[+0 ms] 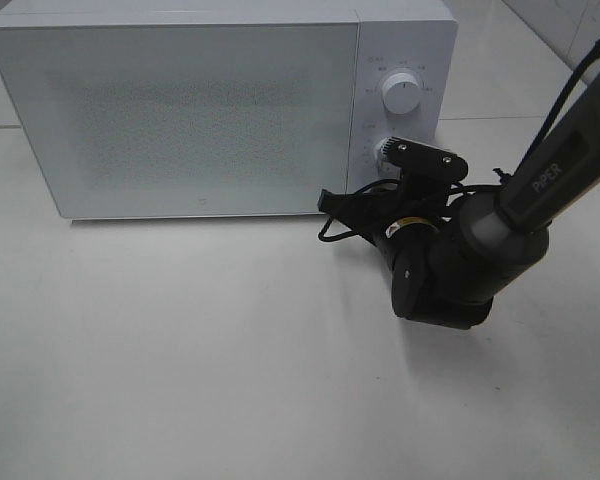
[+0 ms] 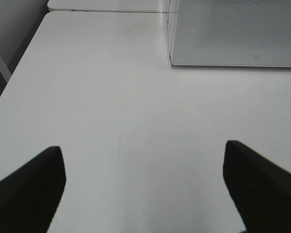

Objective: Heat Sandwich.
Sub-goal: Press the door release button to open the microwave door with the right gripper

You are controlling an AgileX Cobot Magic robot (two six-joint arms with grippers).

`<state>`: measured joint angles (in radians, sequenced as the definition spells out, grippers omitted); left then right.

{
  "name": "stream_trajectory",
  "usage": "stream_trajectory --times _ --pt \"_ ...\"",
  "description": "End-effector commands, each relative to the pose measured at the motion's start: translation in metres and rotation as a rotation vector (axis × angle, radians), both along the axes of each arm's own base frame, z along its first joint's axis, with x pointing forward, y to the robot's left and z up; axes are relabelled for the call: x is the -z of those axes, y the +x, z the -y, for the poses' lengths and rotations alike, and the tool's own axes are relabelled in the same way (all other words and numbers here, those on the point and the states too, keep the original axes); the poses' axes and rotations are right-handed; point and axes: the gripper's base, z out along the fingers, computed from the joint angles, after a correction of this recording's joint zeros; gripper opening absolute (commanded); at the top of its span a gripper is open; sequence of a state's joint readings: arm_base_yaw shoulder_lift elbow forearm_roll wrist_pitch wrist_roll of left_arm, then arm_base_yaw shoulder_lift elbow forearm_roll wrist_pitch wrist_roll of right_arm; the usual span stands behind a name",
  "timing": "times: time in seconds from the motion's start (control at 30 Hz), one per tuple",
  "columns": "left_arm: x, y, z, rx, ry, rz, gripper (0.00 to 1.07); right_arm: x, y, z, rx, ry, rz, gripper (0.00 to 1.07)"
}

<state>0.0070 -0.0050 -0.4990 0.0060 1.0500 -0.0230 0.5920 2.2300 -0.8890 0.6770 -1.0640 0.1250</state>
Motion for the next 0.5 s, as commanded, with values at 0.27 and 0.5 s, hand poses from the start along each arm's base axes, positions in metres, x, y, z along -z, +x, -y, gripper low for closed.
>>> stream_trajectory --times 0.27,0.5 --pt "0.000 -0.001 0.000 -0.002 0.002 0.026 0.82 -0.014 0.010 0.010 0.235 0.343 0.114 0.01" --pt "0.000 -0.001 0.000 -0.002 0.002 0.026 0.82 -0.027 0.012 0.006 0.190 0.513 0.257 0.01"
